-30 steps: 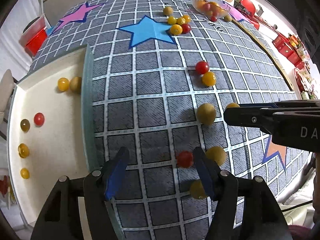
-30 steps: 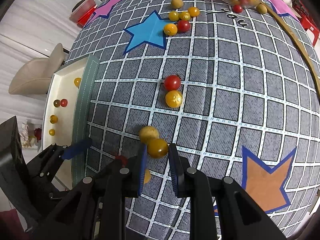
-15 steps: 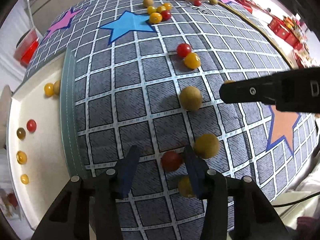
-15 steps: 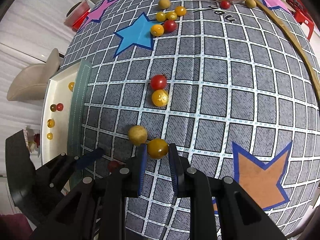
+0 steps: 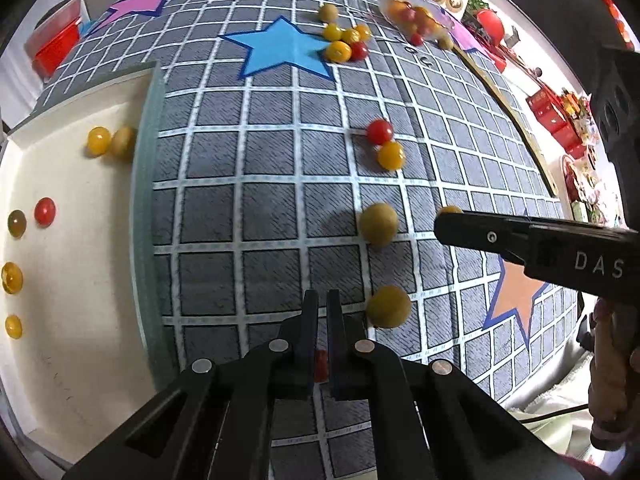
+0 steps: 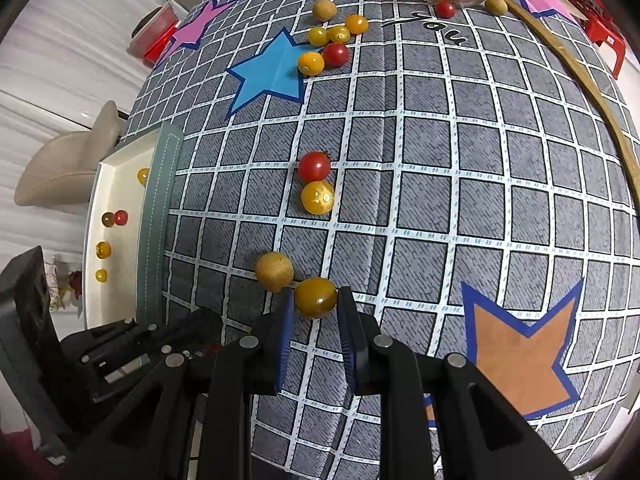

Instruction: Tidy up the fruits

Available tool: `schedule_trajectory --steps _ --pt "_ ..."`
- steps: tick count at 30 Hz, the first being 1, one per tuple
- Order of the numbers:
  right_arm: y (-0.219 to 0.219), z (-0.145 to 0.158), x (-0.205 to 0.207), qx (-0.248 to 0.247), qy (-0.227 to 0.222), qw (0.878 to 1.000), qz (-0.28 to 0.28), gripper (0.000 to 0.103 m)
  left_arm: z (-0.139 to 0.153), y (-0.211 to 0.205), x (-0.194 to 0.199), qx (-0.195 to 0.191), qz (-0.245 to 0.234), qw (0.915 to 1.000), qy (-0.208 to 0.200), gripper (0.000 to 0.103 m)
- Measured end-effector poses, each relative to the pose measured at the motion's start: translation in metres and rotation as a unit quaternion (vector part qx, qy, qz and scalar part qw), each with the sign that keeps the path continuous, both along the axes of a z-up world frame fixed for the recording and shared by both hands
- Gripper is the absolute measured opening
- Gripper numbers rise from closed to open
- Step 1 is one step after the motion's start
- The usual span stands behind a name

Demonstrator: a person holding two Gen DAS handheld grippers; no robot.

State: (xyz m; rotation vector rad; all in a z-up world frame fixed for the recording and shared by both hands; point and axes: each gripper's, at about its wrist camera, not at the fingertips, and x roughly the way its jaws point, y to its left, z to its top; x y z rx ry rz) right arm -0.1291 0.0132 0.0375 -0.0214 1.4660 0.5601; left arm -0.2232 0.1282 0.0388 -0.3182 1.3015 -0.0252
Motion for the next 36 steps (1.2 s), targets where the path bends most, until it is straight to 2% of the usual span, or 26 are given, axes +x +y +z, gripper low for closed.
schedule_trajectory --steps 6,10,12,16,18,20,28,32,33,34,35,36 --pt "0.003 0.001 0.001 -0.001 -0.001 1.000 0.001 0.023 0.005 0.006 -0.006 0.002 0.000 1.0000 -0.004 0.005" --pt "0.004 0.003 0.002 -0.002 -0.002 1.000 0.001 0.024 0.012 0.015 -0.008 -0.015 0.009 0.9998 -0.011 0.005" --pt "0.004 0.003 0.002 -0.003 -0.003 1.000 0.000 0.024 0.015 0.018 -0.008 -0.002 0.014 0.9998 -0.014 0.006" --pt "0.003 0.004 0.002 -0.001 -0.004 1.000 -0.002 0.024 0.010 0.018 -0.002 0.002 0.005 1.0000 0.006 0.006" --pt "0.001 0.004 0.001 -0.001 -0.004 1.000 -0.005 0.024 0.006 0.014 0.000 0.022 -0.002 0.9996 0.015 0.006" --pt "-0.003 0.003 0.001 0.000 -0.002 1.000 -0.010 0.024 0.004 0.011 0.003 0.025 -0.006 0.9996 0.015 0.006" --pt "-0.032 0.000 0.004 -0.008 0.003 0.999 -0.039 0.023 0.010 -0.027 0.040 0.032 -0.055 0.9979 -0.013 0.006" --pt "-0.047 0.002 0.008 -0.006 0.002 0.998 -0.056 0.023 0.009 -0.041 0.049 0.057 -0.063 0.9962 -0.020 0.006" --pt "-0.050 0.003 0.009 -0.005 0.002 0.998 -0.060 0.024 0.010 -0.041 0.050 0.061 -0.062 0.9960 -0.022 0.018" --pt "-0.054 0.003 0.010 -0.004 0.002 0.998 -0.064 0.024 0.009 -0.043 0.051 0.069 -0.062 0.9955 -0.021 0.061" --pt "-0.056 0.003 0.010 -0.003 0.002 0.998 -0.067 0.024 0.010 -0.044 0.051 0.073 -0.059 0.9952 -0.028 0.085" --pt "-0.059 0.003 0.011 -0.003 0.002 0.998 -0.070 0.024 0.012 -0.045 0.052 0.077 -0.056 0.9948 -0.037 0.101"
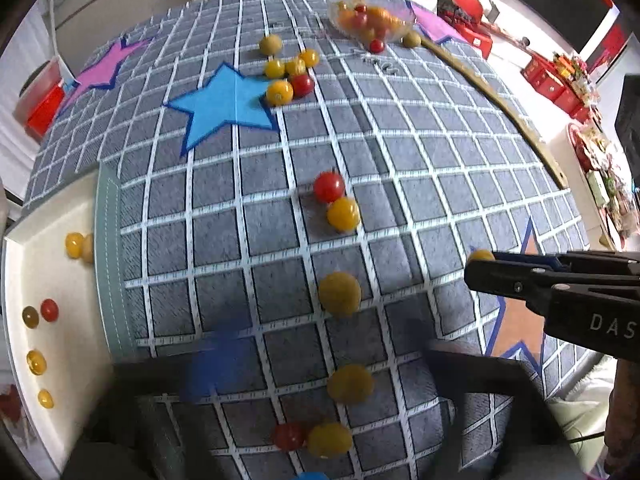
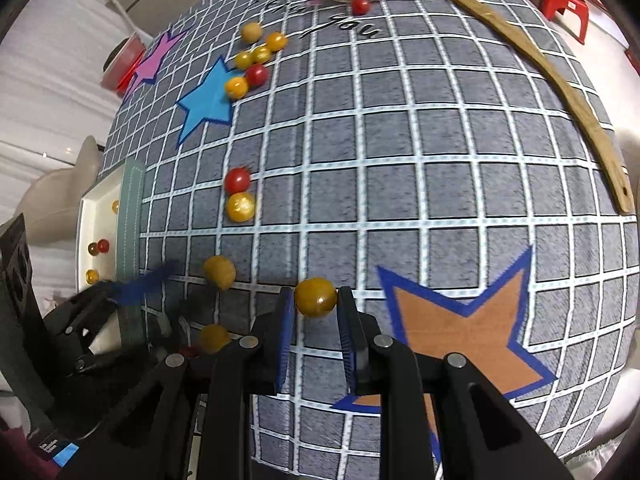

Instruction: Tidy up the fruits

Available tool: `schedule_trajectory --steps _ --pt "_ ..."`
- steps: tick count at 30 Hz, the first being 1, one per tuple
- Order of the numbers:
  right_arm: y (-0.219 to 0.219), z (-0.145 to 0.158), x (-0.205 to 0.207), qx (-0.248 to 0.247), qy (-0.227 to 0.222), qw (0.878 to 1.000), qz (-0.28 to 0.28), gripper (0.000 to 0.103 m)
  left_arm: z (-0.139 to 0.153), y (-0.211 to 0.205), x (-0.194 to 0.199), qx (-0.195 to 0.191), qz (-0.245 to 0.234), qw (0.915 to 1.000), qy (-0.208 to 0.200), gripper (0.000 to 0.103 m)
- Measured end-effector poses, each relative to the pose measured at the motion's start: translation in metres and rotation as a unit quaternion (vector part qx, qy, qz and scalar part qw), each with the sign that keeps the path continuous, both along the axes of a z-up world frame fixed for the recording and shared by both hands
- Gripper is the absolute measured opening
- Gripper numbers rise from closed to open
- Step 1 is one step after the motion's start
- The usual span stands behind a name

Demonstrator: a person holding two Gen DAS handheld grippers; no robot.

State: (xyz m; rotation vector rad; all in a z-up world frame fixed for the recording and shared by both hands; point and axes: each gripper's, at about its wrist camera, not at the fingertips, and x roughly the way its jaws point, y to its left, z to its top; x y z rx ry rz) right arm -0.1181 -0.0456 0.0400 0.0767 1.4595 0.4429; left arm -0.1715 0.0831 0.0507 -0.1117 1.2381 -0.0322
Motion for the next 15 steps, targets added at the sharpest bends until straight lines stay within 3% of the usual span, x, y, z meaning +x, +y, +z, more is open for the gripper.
schedule_trajectory --steps 2,15 --pt "-0.006 -0.001 0.001 0.002 0.001 1.000 -0.006 0.024 0.004 -0.003 0.001 0.018 -0.003 0.9997 -0.013 0.101" --pt "-0.027 -0.007 0.000 0.006 0.010 1.000 -0.025 0.024 -0.037 -0.013 0.012 0.048 0.003 0.9973 0.055 0.101"
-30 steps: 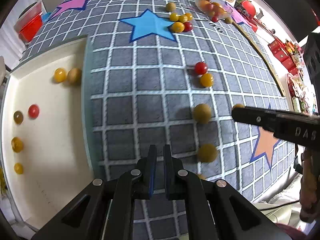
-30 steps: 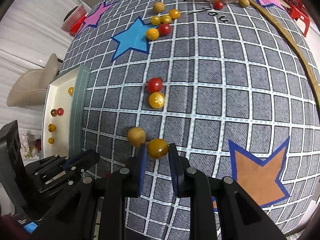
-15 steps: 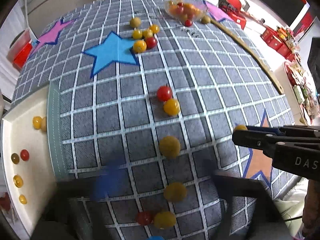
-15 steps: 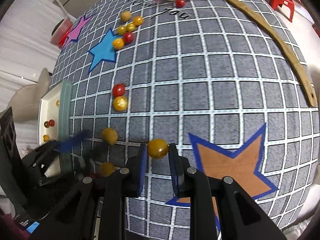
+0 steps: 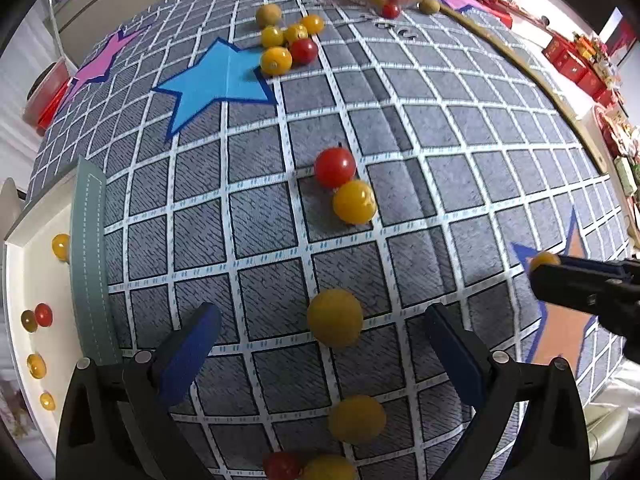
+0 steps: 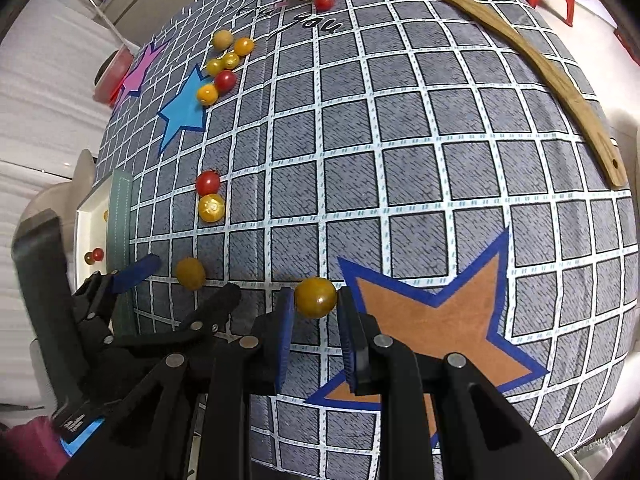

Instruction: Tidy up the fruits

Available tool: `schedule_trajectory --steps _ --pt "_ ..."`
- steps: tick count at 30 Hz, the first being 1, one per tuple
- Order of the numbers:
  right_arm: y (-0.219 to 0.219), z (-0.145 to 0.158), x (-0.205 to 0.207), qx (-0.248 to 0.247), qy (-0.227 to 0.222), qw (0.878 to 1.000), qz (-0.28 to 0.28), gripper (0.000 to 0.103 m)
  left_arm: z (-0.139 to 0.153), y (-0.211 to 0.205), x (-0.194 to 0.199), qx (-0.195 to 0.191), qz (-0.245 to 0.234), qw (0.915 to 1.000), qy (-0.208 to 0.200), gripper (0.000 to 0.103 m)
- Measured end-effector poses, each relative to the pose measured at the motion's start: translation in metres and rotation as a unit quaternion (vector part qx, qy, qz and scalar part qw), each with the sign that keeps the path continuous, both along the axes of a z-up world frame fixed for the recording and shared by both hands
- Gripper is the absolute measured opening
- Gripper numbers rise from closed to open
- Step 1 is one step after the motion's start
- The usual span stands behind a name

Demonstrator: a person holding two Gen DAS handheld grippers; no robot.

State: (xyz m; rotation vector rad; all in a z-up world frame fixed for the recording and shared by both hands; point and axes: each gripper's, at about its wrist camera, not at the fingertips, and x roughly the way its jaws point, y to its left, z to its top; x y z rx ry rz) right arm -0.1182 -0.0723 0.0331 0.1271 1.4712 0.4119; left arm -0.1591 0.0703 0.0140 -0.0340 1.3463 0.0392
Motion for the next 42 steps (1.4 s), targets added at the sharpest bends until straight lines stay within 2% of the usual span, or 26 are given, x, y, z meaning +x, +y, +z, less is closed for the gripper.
schedule_trajectory --steps 6,9,11,13,14,15,18,21,24,31,34,42 --pt "-0.003 0.001 0.001 0.001 -0.001 1.000 -0.003 0.024 -0.006 0.004 -0.001 -0.009 0.014 0.9998 0.006 0.102" --pt "-0.004 0.000 0.001 0.002 0.000 1.000 -0.003 0.024 -0.009 0.003 0.008 -0.008 0.017 0.9992 0.037 0.102" --pt "-0.002 0.001 0.000 0.003 -0.001 1.000 -0.002 0.024 -0.006 0.003 0.012 -0.009 0.024 0.9992 0.030 0.092" --pt "-0.001 0.002 -0.001 0.004 -0.002 1.000 -0.001 0.024 0.003 0.000 0.019 -0.009 0.015 0.9997 0.016 0.059" --pt "0.001 0.003 -0.001 0.005 -0.003 1.000 0.000 0.024 0.007 -0.003 0.019 -0.008 0.007 0.9999 0.012 0.049" --pt "0.003 0.004 -0.001 0.005 -0.003 1.000 0.000 0.024 0.009 -0.006 0.019 -0.011 0.000 0.9999 0.010 0.025" --pt "0.007 0.005 -0.002 0.006 -0.005 1.000 0.004 0.023 0.012 -0.005 0.017 -0.029 -0.002 0.9996 0.007 0.026" --pt "0.013 0.006 -0.001 0.006 -0.008 1.000 0.009 0.023 0.021 0.007 0.009 -0.067 0.016 0.9976 -0.010 0.026" --pt "0.019 0.008 -0.001 0.006 -0.010 1.000 0.016 0.024 0.031 0.021 -0.001 -0.082 0.033 0.9959 -0.021 0.026" --pt "0.049 0.012 -0.001 0.010 -0.014 0.999 0.048 0.024 0.046 0.050 -0.022 -0.078 0.070 0.9937 -0.039 0.026" --pt "0.072 0.015 -0.004 0.014 -0.017 0.997 0.074 0.024 0.050 0.075 -0.038 -0.069 0.092 0.9924 -0.043 0.026" --pt "0.164 0.022 -0.014 0.037 -0.024 0.985 0.168 0.024 0.050 0.152 -0.083 -0.031 0.181 0.9820 -0.046 0.026"
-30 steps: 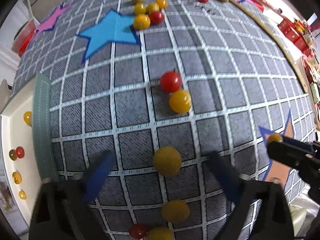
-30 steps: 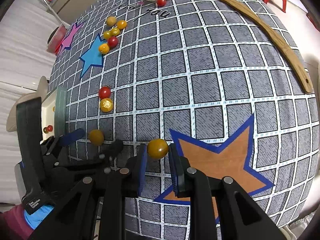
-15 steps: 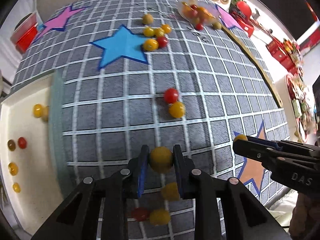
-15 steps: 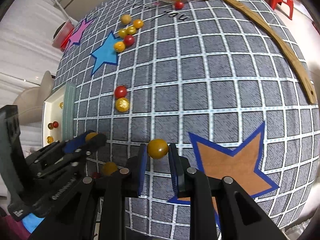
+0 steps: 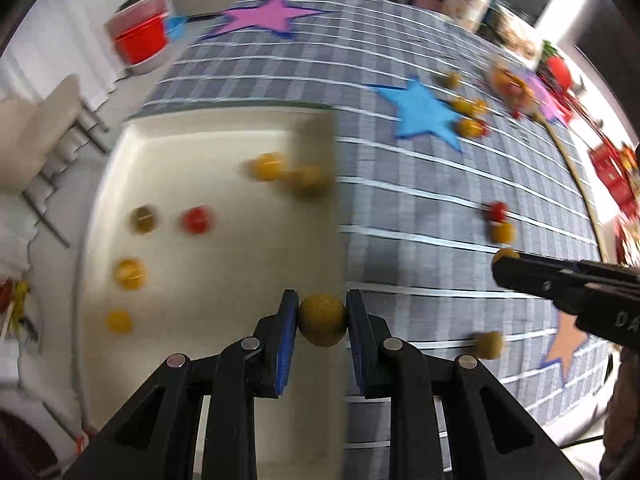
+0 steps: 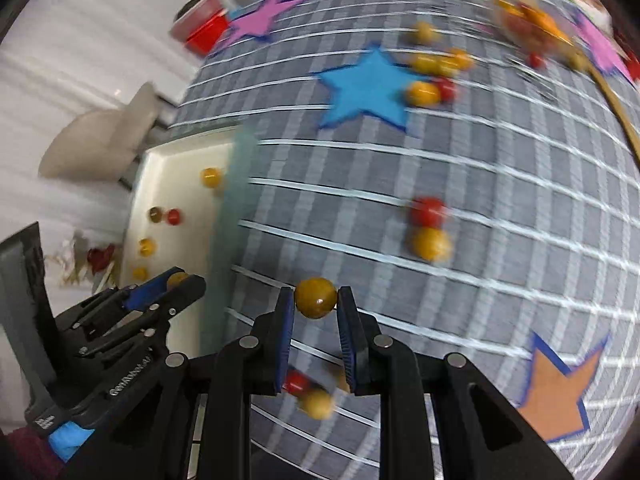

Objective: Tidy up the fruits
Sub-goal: 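Carry both yellow tomatoes over the white tray and open both tools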

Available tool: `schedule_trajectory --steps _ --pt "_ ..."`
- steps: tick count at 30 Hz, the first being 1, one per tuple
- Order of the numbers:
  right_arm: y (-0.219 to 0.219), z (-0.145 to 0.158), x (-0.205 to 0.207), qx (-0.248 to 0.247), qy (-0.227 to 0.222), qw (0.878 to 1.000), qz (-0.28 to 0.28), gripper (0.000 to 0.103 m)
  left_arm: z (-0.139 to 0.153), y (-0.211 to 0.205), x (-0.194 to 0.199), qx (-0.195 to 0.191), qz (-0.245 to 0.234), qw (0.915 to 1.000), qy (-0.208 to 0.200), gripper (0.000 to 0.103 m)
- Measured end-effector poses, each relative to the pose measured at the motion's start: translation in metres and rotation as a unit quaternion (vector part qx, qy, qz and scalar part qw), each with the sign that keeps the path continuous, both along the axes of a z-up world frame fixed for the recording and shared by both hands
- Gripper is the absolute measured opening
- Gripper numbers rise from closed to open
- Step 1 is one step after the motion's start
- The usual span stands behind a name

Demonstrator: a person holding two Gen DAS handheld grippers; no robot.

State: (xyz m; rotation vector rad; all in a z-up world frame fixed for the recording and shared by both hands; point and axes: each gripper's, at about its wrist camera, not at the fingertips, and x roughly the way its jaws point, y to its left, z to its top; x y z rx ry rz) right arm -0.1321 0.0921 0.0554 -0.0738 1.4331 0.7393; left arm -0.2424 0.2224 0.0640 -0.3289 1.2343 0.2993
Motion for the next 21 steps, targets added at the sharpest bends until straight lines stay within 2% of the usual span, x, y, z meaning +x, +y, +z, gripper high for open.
schedule_trajectory --steps 6,10,16,21 --pt "0.073 -0.007 -0.009 0.016 0.009 0.998 0.061 0.024 -0.016 0.051 -0.028 0.026 0.060 0.9978 0.015 0.026" --pt "0.115 -0.021 -0.013 0.015 0.018 0.996 0.088 0.024 -0.028 0.068 -0.036 0.029 0.081 0.9960 0.024 0.026" --pt "0.152 -0.042 -0.015 -0.009 0.014 0.994 0.109 0.024 -0.038 0.076 -0.044 0.024 0.088 0.9955 0.026 0.026" --pt "0.170 -0.053 -0.015 -0.028 0.010 0.993 0.118 0.024 -0.038 0.074 -0.042 0.034 0.072 0.9964 0.026 0.026"
